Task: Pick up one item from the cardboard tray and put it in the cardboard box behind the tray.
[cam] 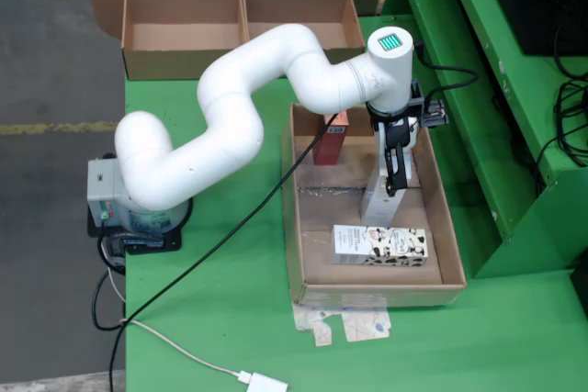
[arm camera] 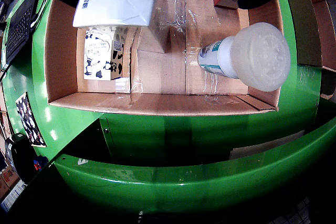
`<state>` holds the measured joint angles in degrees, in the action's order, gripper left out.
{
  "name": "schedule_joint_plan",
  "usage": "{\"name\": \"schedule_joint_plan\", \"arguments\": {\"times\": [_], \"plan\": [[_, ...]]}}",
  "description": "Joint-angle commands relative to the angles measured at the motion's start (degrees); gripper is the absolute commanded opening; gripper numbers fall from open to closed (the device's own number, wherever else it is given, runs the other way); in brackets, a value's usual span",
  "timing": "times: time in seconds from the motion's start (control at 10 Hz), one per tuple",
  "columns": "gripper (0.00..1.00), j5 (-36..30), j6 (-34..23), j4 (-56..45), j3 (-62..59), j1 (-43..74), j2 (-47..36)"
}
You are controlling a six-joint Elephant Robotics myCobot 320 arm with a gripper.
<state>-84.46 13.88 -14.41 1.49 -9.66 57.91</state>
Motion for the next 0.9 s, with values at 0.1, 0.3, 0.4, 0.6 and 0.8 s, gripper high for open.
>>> {"name": "schedule_joint_plan", "arguments": {"times": [0.1, 0.3, 0.4, 0.6, 0.8], "plan": [[0.50, 0.2, 0.1, 0.6, -1.5, 0.4, -1.7], [0.30, 0.2, 0.1, 0.6, -1.5, 0.4, -1.7], [0.20, 0.2, 0.1, 0.6, -1.5, 0.4, -1.7], [0.00, 0.2, 0.1, 0.6, -1.5, 0.4, -1.7], [0.00, 0.2, 0.1, 0.6, -1.5, 0.4, -1.7]]}}
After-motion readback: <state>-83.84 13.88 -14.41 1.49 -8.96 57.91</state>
